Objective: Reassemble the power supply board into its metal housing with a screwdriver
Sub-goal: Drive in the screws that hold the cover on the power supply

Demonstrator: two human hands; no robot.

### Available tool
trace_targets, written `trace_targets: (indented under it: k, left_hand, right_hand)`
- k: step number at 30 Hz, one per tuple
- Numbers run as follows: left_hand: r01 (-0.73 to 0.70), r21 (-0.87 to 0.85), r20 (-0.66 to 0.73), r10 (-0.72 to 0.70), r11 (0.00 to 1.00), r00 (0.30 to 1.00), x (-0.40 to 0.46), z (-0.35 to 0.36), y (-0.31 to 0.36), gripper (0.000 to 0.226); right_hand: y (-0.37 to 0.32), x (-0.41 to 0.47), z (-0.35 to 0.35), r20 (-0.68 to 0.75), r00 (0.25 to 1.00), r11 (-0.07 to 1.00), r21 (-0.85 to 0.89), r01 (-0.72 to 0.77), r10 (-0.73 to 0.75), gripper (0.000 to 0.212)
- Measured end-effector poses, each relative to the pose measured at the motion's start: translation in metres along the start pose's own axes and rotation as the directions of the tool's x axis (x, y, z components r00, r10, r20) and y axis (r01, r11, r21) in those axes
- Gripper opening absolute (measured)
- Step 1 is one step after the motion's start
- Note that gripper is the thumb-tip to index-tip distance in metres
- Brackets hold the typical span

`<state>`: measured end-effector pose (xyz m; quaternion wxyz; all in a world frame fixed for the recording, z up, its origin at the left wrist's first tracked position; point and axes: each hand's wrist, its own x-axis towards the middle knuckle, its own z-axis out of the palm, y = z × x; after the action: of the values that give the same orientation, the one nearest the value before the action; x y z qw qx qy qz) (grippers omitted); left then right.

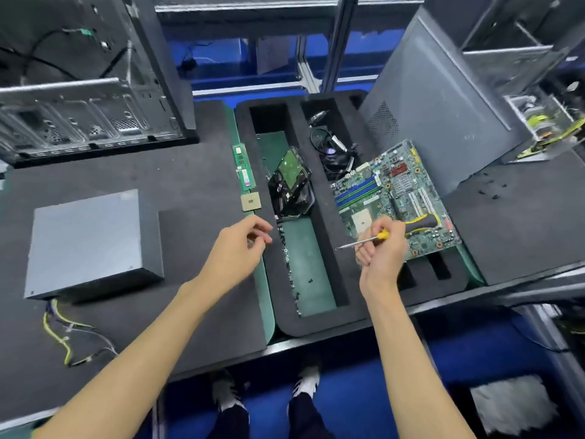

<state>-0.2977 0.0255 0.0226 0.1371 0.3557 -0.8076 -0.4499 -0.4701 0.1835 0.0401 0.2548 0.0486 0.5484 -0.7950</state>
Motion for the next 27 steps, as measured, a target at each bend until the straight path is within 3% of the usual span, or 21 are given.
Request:
trace_targets:
  k: [5, 8, 10, 13, 17, 20, 21, 23, 27]
  left_hand:
    - [0.000, 0.229, 0.001, 0.000, 0.973, 1.000, -0.005, 0.044, -0.010, 0.019]
    - [-0.096, 0.349, -0.012, 0.107, 0.932, 0.994, -0.007, 0.054, -0.008, 0.015]
    - [-0.179, 0.464, 0.047, 0.178, 0.868, 0.983, -0.004, 0.063, -0.004, 0.012]
    - [-0.346, 0.649, 0.262, 0.229, 0.678, 0.938, 0.002, 0.079, 0.001, 0.010]
    - [-0.450, 0.760, 0.460, 0.100, 0.469, 0.882, 0.019, 0.098, 0.011, 0.010]
    - [-0.498, 0.829, 0.536, -0.107, 0.255, 0.837, 0.028, 0.114, 0.017, 0.016]
    - [-0.520, 0.824, 0.559, -0.181, 0.225, 0.809, 0.030, 0.121, 0.020, 0.020]
    - [-0.566, 0.804, 0.594, -0.297, 0.185, 0.747, 0.032, 0.137, 0.019, 0.005]
    - [-0.590, 0.798, 0.587, -0.382, 0.125, 0.714, 0.030, 0.156, 0.013, 0.027]
  right_hand:
    - [0.013, 0.029, -0.022, 0.146, 0.989, 1.000, 0.017, 0.016, -0.018, 0.024]
    - [0.026, 0.038, -0.024, 0.276, 0.961, 1.000, 0.022, 0.014, -0.020, 0.032]
    - [0.035, 0.043, -0.024, 0.335, 0.942, 0.999, 0.032, 0.004, -0.015, 0.030]
    - [0.049, 0.048, -0.024, 0.365, 0.931, 0.998, 0.058, -0.026, 0.003, 0.029]
    - [0.058, 0.052, -0.029, 0.380, 0.925, 0.993, 0.103, -0.051, 0.008, 0.030]
    - [0.058, 0.056, -0.031, 0.388, 0.921, 0.988, 0.127, -0.085, 0.029, 0.033]
    - [0.059, 0.057, -0.031, 0.389, 0.921, 0.989, 0.126, -0.077, 0.022, 0.033]
    - [0.062, 0.058, -0.032, 0.394, 0.919, 0.995, 0.098, -0.034, -0.008, 0.033]
    - [0.065, 0.058, -0.033, 0.409, 0.912, 0.999, 0.037, 0.027, -0.039, 0.025]
